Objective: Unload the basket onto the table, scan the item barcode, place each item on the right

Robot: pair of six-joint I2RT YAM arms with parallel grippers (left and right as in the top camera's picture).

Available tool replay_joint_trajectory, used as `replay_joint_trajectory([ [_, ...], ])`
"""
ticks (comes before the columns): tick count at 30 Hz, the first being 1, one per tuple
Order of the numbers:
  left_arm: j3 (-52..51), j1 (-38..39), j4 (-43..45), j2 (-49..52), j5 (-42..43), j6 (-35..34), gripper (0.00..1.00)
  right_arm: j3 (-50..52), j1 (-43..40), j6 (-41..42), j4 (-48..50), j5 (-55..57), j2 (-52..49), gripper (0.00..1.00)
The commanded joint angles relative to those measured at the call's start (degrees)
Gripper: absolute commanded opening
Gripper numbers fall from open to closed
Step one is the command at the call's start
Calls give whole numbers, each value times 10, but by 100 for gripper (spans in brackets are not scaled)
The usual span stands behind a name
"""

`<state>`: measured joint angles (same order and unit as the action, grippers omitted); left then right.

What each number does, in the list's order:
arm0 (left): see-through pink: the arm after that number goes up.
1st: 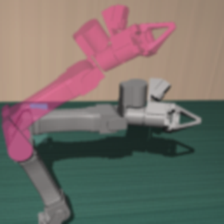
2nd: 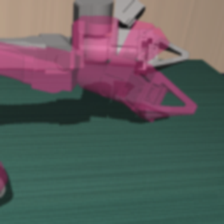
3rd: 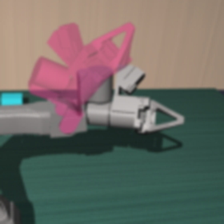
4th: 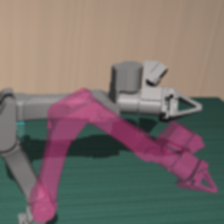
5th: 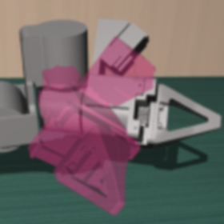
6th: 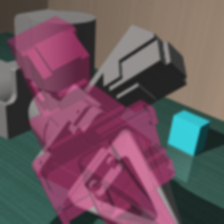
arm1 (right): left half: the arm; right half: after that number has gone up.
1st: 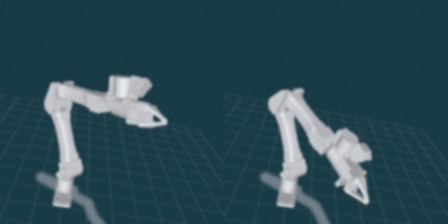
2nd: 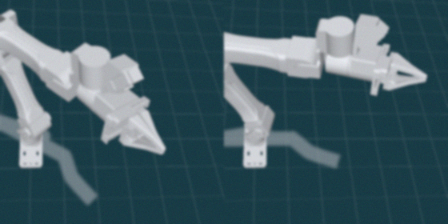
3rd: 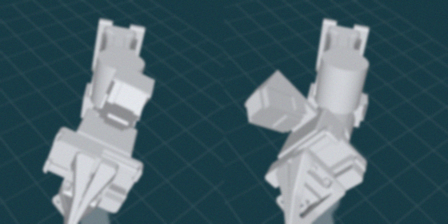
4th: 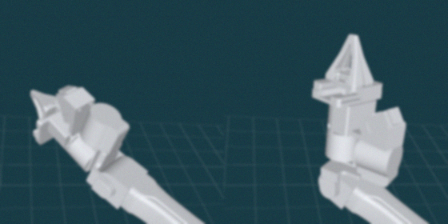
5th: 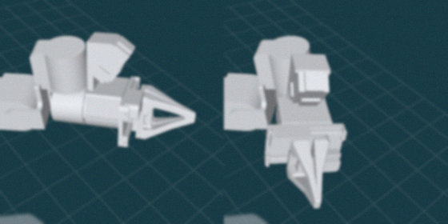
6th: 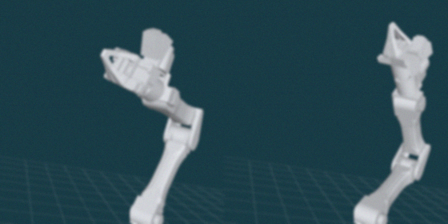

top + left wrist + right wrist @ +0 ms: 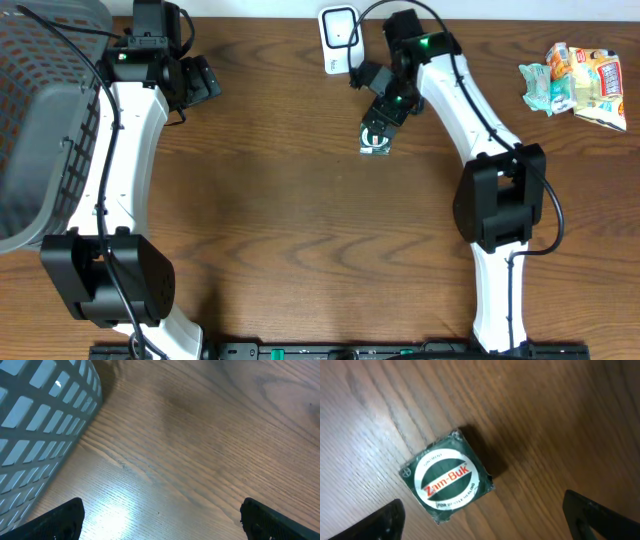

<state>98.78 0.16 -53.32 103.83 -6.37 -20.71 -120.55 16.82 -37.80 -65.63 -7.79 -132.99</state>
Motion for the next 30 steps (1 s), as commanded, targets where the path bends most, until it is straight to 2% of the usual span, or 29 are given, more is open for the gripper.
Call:
replay_joint_trajectory([
  [1, 3, 0, 0, 3, -7, 3, 98, -5, 0, 139, -3, -93, 7, 99],
  [4, 3, 0, 0, 3, -7, 3, 98, -5, 0, 206, -24, -174, 7, 99],
  [8, 3, 0, 0, 3, -7, 3, 98, -3, 5, 219, -37, -193, 7, 99],
  [10, 3, 0, 0, 3, -7, 3, 98, 5, 8, 310, -18, -151, 7, 99],
  [13, 3, 0, 0, 3, -7, 3, 98, 16, 8, 540, -10, -13, 7, 99],
  [15, 3, 0, 0, 3, -7, 3, 98, 28, 10, 636, -7, 50, 7, 99],
  [16, 3, 0, 0, 3, -7, 3, 98, 34, 11, 656, 1, 65, 7, 99],
  [25, 3, 0, 0, 3, -7, 3, 98, 130, 40, 687, 129, 92, 7, 94],
  [30, 3, 0, 0, 3, -7, 3, 98, 162, 44, 686, 161, 92, 5, 87],
])
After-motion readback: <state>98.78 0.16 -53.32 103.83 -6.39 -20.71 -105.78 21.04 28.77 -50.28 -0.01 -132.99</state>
